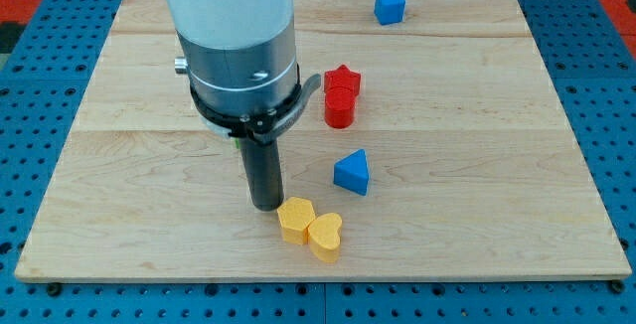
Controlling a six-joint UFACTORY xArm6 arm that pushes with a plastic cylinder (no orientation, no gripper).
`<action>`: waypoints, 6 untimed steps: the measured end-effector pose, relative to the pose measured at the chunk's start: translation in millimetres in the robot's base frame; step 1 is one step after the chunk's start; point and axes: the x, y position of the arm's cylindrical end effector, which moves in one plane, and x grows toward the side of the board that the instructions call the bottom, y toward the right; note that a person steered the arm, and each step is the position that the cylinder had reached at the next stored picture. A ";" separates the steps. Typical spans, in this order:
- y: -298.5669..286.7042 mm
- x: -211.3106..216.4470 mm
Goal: Push the green star up
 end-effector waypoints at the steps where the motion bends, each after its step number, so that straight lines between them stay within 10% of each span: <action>1: -0.4 -27.6; 6: -51.5 -125.0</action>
